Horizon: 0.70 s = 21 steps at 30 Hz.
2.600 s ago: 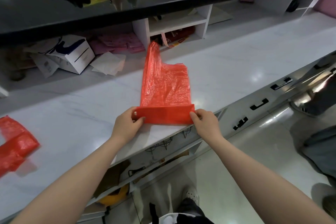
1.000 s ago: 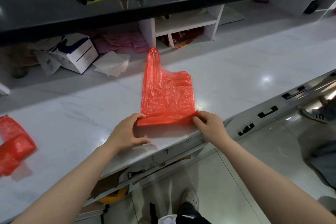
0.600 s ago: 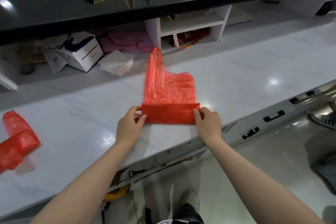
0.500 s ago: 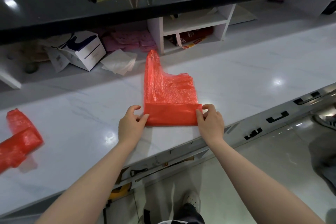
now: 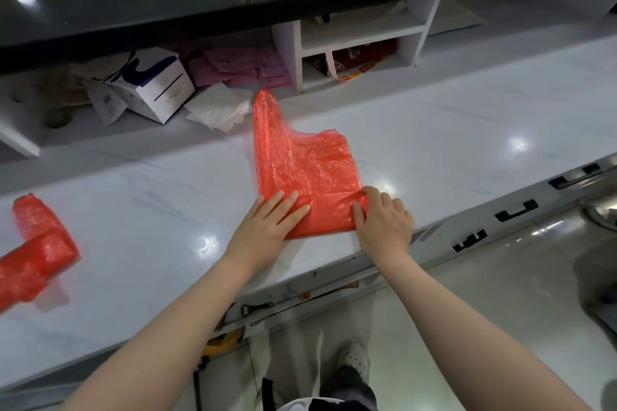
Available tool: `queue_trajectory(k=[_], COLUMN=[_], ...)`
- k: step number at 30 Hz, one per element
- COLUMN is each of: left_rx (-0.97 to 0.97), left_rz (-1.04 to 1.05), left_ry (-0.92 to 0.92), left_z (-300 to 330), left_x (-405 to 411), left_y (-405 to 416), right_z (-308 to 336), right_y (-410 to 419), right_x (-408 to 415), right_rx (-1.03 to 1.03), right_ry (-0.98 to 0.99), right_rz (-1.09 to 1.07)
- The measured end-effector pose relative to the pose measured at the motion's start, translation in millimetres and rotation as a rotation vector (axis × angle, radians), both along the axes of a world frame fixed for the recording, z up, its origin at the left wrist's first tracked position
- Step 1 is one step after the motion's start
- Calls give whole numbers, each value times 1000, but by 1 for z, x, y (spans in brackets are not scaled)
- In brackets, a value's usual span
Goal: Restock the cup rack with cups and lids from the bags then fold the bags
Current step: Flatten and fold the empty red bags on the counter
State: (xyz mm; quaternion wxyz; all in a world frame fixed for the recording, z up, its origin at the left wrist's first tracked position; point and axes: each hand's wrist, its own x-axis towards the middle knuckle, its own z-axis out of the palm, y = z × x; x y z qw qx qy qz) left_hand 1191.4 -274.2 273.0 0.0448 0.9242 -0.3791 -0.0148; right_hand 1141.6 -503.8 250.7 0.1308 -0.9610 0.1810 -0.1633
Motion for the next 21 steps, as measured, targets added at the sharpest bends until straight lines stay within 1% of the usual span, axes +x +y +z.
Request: queue_trajectory(k=[2, 5, 7, 8, 9, 10, 12, 13, 14, 18, 21], left_rx=[40, 16, 25, 18, 12, 8, 18, 26, 31, -13, -124], left_rz=[27, 14, -26, -28, -21, -13, -8, -6, -2, 26, 77], left_ry=[46, 152, 183, 199, 214, 219, 202, 194, 187, 194, 238], left_z=[-5, -9, -11, -11, -11, -11, -11, -11, -11, -11, -10], left_x=[2, 5, 6, 6, 6, 5, 4, 2, 2, 0, -1], left_y=[4, 13, 18, 19, 19, 18, 17, 17, 17, 19, 18], right_z=[-1, 1, 2, 4, 5, 7, 10, 10, 8, 9, 13], right_y=[0, 1, 2, 2, 1, -2, -9, -13, -15, -13, -14], right_x=[0, -1, -1, 0, 2, 5, 15, 19, 20, 18, 15], right_rx=[-23, -52, -124, -192, -248, -269, -211, -185, -184, -180, -133], right_ry=[-13, -22, -51, -39, 13, 103, 328, 419, 456, 468, 429], right_rz=[9, 53, 149, 230, 327, 428, 573, 598, 603, 601, 587])
